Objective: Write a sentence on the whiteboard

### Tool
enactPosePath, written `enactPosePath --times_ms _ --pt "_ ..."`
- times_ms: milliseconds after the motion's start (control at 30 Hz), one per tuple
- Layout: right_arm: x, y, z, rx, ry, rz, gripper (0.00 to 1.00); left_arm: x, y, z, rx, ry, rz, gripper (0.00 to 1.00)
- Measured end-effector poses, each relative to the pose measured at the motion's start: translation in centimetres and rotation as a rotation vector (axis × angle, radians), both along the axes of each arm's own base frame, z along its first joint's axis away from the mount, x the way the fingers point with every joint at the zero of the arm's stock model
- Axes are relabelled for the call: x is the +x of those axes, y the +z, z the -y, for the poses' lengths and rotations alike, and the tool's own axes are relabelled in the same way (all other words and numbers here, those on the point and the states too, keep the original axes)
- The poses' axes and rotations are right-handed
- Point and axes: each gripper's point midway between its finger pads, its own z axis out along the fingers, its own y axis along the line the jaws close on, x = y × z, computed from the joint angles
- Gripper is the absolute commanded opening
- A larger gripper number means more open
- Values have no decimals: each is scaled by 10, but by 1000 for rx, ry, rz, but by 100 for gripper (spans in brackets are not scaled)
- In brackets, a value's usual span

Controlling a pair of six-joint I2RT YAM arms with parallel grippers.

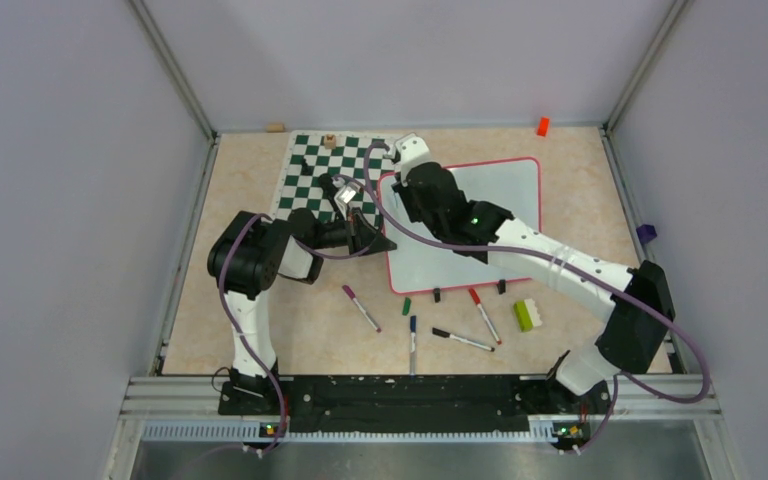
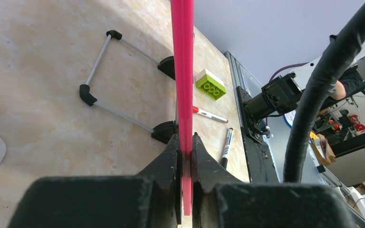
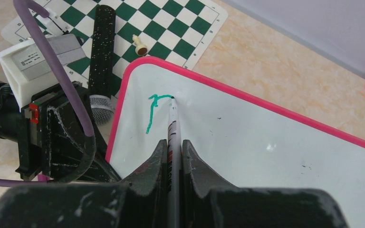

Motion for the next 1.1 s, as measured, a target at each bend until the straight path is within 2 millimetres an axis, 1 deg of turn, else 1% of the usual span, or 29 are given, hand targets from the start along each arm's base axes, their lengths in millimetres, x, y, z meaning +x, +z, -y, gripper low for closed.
enactPosePath --times_ms 233,433,667,767,967,1100 --pt "0 -1 4 -13 -17 -1 0 0 0 0 0 3 -3 0" --pt "-3 -1 0 0 10 -11 0 0 0 0 0 0 0 0" --pt "-11 13 -6 51 65 -10 0 0 0 0 -1 -2 3 0" --pt "-13 15 -7 61 78 -11 0 -1 0 1 -1 -3 3 0" --pt "-15 13 -8 62 89 -19 0 -1 0 1 -1 -3 4 0" --pt "-16 7 -7 54 84 -32 0 -1 1 1 -1 -3 6 0"
